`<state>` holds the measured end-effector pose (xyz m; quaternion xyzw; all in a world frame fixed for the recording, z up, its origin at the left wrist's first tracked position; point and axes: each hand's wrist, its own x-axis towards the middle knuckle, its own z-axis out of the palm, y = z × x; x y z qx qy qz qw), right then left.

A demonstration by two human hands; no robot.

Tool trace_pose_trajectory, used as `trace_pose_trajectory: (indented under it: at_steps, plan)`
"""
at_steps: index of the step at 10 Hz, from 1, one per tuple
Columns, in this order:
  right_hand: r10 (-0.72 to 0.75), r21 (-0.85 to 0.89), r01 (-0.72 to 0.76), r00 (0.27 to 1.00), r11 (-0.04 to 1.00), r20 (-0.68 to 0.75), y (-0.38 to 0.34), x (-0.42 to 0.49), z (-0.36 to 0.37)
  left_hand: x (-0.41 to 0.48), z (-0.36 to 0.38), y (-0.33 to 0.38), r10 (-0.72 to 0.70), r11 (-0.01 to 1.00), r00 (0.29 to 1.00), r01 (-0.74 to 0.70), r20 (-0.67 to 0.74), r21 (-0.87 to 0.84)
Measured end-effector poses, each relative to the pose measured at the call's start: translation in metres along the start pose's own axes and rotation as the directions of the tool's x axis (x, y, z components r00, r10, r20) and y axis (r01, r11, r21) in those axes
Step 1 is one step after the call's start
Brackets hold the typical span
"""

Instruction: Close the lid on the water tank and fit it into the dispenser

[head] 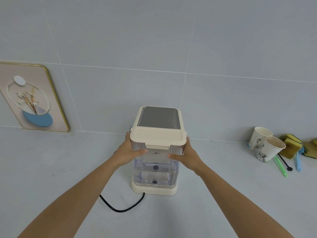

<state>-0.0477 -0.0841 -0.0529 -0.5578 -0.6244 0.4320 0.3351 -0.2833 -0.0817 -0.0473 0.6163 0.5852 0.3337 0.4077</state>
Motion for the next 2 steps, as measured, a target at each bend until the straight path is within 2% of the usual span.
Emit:
trace_pose_trajectory:
  at_steps: [1,2]
  plan:
    - [-0.066,-0.041,0.064,0.997,0.997,-0.032,-0.020,-0.004,-0.007,-0.005,-0.002,0.013,0.081,0.995,0.994,-0.077,-0.076,0.060]
    - [-0.115,-0.072,0.110,0.991,0.991,-0.071,-0.042,-0.011,-0.015,-0.009,-0.010,0.032,0.205,0.948,0.959,-0.145,-0.195,0.285]
